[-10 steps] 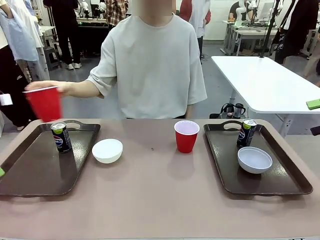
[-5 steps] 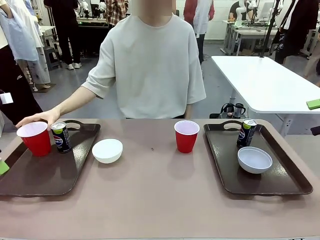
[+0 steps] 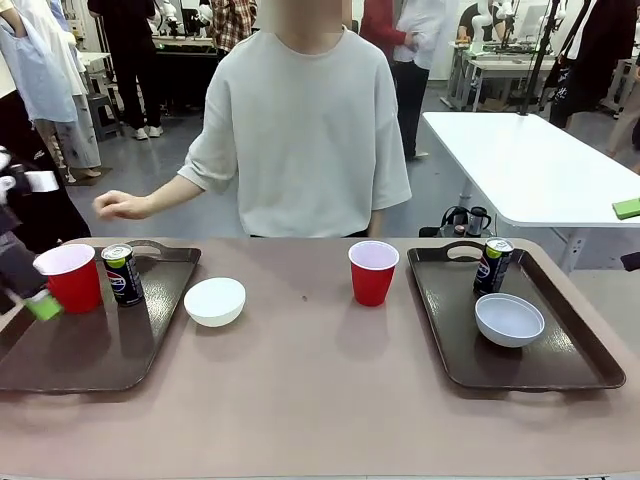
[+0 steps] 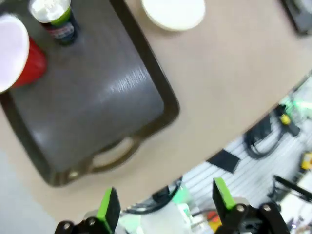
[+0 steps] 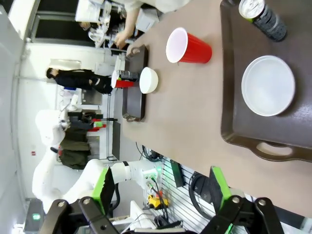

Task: Prepare tableware on both trays.
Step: Pick up a Picnic Bowl from the table and place it on a Handle tray.

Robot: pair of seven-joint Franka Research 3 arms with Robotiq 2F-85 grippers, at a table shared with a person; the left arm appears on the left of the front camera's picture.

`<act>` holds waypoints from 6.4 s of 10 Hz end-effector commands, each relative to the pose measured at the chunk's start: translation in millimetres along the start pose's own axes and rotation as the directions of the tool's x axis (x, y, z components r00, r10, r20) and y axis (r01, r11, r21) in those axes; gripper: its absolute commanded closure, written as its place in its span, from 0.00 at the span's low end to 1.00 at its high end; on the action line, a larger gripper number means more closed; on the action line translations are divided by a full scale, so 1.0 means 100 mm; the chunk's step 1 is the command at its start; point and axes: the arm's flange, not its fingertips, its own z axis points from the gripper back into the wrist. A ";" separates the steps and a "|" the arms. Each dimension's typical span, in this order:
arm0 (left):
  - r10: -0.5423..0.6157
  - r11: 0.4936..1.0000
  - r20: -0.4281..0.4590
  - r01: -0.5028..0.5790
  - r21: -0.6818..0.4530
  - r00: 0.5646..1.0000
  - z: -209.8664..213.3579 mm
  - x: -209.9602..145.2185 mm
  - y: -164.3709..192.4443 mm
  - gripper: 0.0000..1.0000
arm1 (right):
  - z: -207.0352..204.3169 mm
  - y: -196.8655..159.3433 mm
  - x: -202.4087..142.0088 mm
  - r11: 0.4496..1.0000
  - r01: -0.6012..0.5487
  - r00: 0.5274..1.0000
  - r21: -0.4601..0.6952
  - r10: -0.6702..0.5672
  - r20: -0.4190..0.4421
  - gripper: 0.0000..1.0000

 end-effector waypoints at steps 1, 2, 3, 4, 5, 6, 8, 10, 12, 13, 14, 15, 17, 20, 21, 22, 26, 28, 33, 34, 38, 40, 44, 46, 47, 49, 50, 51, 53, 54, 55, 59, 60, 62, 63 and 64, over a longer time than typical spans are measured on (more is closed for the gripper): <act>0.078 0.994 -0.069 -0.072 0.087 0.995 -0.09 0.76 -0.15 0.00 | -0.02 0.00 0.01 1.000 -0.008 1.000 0.023 0.008 0.006 0.00; 0.094 0.989 -0.069 -0.086 0.117 0.993 -0.14 1.02 -0.21 0.00 | -0.02 0.00 0.01 1.000 -0.008 1.000 0.023 0.008 0.006 0.00; 0.117 0.983 -0.048 -0.109 0.146 0.992 -0.20 1.24 -0.26 0.00 | -0.02 0.00 0.01 1.000 -0.008 1.000 0.023 0.008 0.006 0.00; 0.145 0.977 -0.024 -0.140 0.158 0.989 -0.31 1.48 -0.29 0.00 | -0.02 0.00 0.01 1.000 -0.008 1.000 0.023 0.008 0.006 0.00; 0.158 0.976 -0.025 -0.153 0.158 0.987 -0.42 1.66 -0.31 0.00 | -0.02 0.00 0.01 1.000 -0.008 1.000 0.023 0.008 0.006 0.00; 0.165 0.975 -0.017 -0.161 0.156 0.986 -0.57 1.82 -0.35 0.00 | -0.02 0.00 0.01 1.000 -0.008 1.000 0.023 0.008 0.006 0.00; 0.149 0.976 0.006 -0.148 0.163 0.989 -0.83 2.00 -0.41 0.00 | -0.02 0.00 0.01 1.000 -0.008 1.000 0.023 0.008 0.006 0.00; 0.135 0.984 -0.008 -0.133 0.123 0.991 -0.76 1.92 -0.34 0.00 | -0.02 0.00 0.01 1.000 -0.008 1.000 0.023 0.008 0.006 0.00; 0.135 0.984 -0.008 -0.133 0.123 0.991 -0.76 1.92 -0.34 0.00 | -0.02 0.00 0.01 1.000 -0.008 1.000 0.023 0.008 0.006 0.00; 0.135 0.984 -0.008 -0.133 0.123 0.991 -0.76 1.92 -0.34 0.00 | -0.02 0.00 0.01 1.000 -0.008 1.000 0.023 0.008 0.006 0.00; 0.133 0.982 0.002 -0.132 0.135 0.991 -0.85 1.97 -0.35 0.00 | -0.02 0.00 0.01 1.000 -0.008 1.000 0.023 0.008 0.006 0.00; 0.110 0.982 -0.013 -0.106 0.158 0.994 -0.90 2.11 -0.37 0.00 | -0.02 0.00 0.01 1.000 -0.008 1.000 0.023 0.008 0.006 0.00; 0.125 0.977 -0.034 -0.117 0.176 0.992 -1.15 2.20 -0.42 0.00 | -0.02 0.00 0.01 1.000 -0.008 1.000 0.023 0.008 0.006 0.00; 0.122 0.970 -0.066 -0.104 0.222 0.990 -1.41 2.28 -0.42 0.00 | -0.02 0.00 0.01 1.000 -0.008 1.000 0.023 0.008 0.006 0.00; 0.114 0.968 -0.052 -0.099 0.230 0.992 -1.50 2.28 -0.46 0.08 | -0.02 0.00 0.01 1.000 -0.008 1.000 0.023 0.008 0.006 0.00; 0.088 0.967 -0.014 -0.082 0.240 0.996 -1.53 2.30 -0.51 0.18 | -0.02 0.00 0.01 1.000 -0.008 1.000 0.023 0.008 0.006 0.00; 0.076 0.964 -0.061 -0.058 0.260 0.995 -1.61 2.31 -0.56 0.56 | -0.02 0.00 0.01 1.000 -0.008 1.000 0.023 0.008 0.006 0.00; 0.068 0.963 -0.070 -0.047 0.267 0.995 -1.66 2.30 -0.56 0.75 | -0.02 0.00 0.01 1.000 -0.008 1.000 0.023 0.008 0.006 0.00; 0.051 0.962 -0.068 -0.031 0.272 0.996 -1.65 2.31 -0.55 0.75 | -0.02 0.00 0.01 1.000 -0.008 1.000 0.023 0.008 0.006 0.00; 0.048 0.960 -0.065 -0.028 0.277 0.997 -1.63 2.30 -0.54 0.75 | -0.02 0.00 0.01 1.000 -0.008 1.000 0.023 0.008 0.006 0.00; 0.054 0.957 -0.047 -0.038 0.287 0.997 -1.54 2.29 -0.50 0.75 | -0.02 0.00 0.01 1.000 -0.008 1.000 0.023 0.008 0.006 0.00; 0.056 0.961 -0.060 -0.038 0.272 0.997 -1.60 2.29 -0.51 0.75 | -0.02 0.00 0.01 1.000 -0.008 1.000 0.023 0.008 0.006 0.00; 0.077 0.973 -0.101 -0.053 0.223 0.992 -1.72 2.34 -0.48 1.00 | -0.02 0.00 0.01 1.000 -0.008 1.000 0.023 0.008 0.006 0.00; 0.076 0.976 -0.104 -0.052 0.212 0.992 -1.72 2.33 -0.49 1.00 | -0.02 0.00 0.01 1.000 -0.008 1.000 0.023 0.008 0.006 0.00; 0.074 0.976 -0.103 -0.051 0.212 0.992 -1.69 2.33 -0.49 1.00 | -0.02 0.00 0.01 1.000 -0.008 1.000 0.023 0.008 0.006 0.00; 0.074 0.977 -0.120 -0.048 0.210 0.990 -1.40 2.22 -0.47 1.00 | -0.02 0.00 0.01 1.000 -0.008 1.000 0.023 0.008 0.006 0.00; 0.067 0.977 -0.164 -0.032 0.212 0.984 -1.14 2.12 -0.43 1.00 | -0.02 0.00 0.01 1.000 -0.008 1.000 0.023 0.008 0.006 0.00; 0.071 0.980 -0.144 -0.042 0.193 0.987 -0.83 1.99 -0.38 1.00 | -0.02 0.00 0.01 1.000 -0.008 1.000 0.023 0.008 0.006 0.00; 0.077 0.987 -0.106 -0.061 0.146 0.991 -0.43 1.63 -0.23 1.00 | -0.02 0.00 0.01 1.000 -0.008 1.000 0.023 0.008 0.006 0.00; 0.089 0.989 -0.098 -0.077 0.125 0.991 -0.38 1.45 -0.13 1.00 | -0.02 0.00 0.01 1.000 -0.008 1.000 0.023 0.008 0.006 0.00; 0.110 0.989 -0.084 -0.101 0.111 0.990 -0.41 1.30 -0.02 1.00 | -0.02 0.00 0.01 1.000 -0.008 1.000 0.023 0.008 0.006 0.00; 0.145 0.983 0.074 -0.153 0.106 0.987 -0.45 0.74 0.28 1.00 | -0.02 0.00 0.01 1.000 -0.008 1.000 0.023 0.008 0.006 0.00; 0.163 0.976 0.088 -0.174 0.128 0.983 -0.51 0.70 0.34 1.00 | -0.02 0.00 0.01 1.000 -0.008 1.000 0.023 0.008 0.006 0.00; 0.169 0.978 0.012 -0.169 0.122 0.986 -0.44 0.86 0.26 1.00 | -0.02 0.00 0.01 1.000 -0.008 1.000 0.023 0.008 0.006 0.00; 0.169 0.978 0.012 -0.169 0.122 0.986 -0.44 0.86 0.26 1.00 | -0.02 0.00 0.01 1.000 -0.008 1.000 0.023 0.008 0.006 0.00; 0.174 0.976 0.039 -0.177 0.126 0.984 -0.47 0.78 0.29 0.96 | -0.02 0.00 0.01 1.000 -0.008 1.000 0.023 0.008 0.006 0.00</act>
